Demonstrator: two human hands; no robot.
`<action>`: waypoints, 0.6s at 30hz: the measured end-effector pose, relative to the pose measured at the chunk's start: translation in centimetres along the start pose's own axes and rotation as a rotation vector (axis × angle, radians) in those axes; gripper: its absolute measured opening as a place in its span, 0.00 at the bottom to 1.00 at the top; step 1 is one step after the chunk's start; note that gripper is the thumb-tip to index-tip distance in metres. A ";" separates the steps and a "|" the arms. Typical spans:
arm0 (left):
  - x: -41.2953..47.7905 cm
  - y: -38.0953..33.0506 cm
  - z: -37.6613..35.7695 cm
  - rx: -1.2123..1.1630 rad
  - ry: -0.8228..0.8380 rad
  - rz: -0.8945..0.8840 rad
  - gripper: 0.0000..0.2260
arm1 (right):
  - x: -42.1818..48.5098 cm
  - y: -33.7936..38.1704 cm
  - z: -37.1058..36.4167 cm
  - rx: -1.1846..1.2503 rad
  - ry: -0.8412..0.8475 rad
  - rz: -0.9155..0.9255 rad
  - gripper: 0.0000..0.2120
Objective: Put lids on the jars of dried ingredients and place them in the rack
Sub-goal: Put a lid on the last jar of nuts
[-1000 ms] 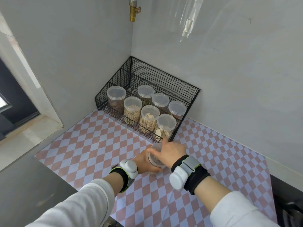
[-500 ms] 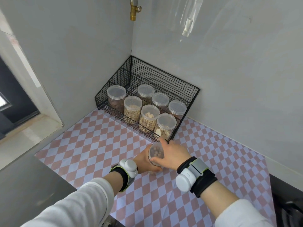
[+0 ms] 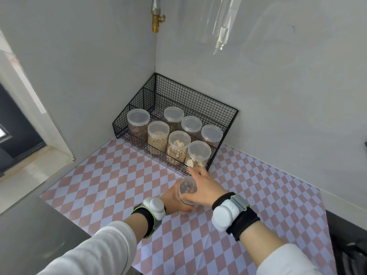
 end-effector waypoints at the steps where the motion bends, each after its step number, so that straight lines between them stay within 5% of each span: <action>1: 0.0 -0.2 -0.1 -0.009 0.008 -0.006 0.43 | -0.1 0.4 -0.1 -0.044 0.013 0.050 0.42; 8: -0.1 -1.1 -0.3 0.003 0.008 -0.078 0.42 | -0.4 0.9 -0.1 -0.220 -0.108 -0.062 0.29; 14: 0.0 -1.4 -0.5 0.035 0.024 -0.109 0.36 | -0.4 0.7 -0.3 -0.176 -0.135 -0.089 0.30; 18: -0.4 -1.5 -0.2 0.037 -0.011 -0.106 0.44 | -0.6 0.3 0.0 -0.124 -0.125 -0.081 0.31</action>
Point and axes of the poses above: each hand's wrist, its own x-axis towards the middle knuckle, its own z-axis out of the back of the hand, y = z × x, the point moved 8 cm from there along x, towards the middle knuckle, and after that the axes turned 10 degrees about -x, right-handed, at the moved point
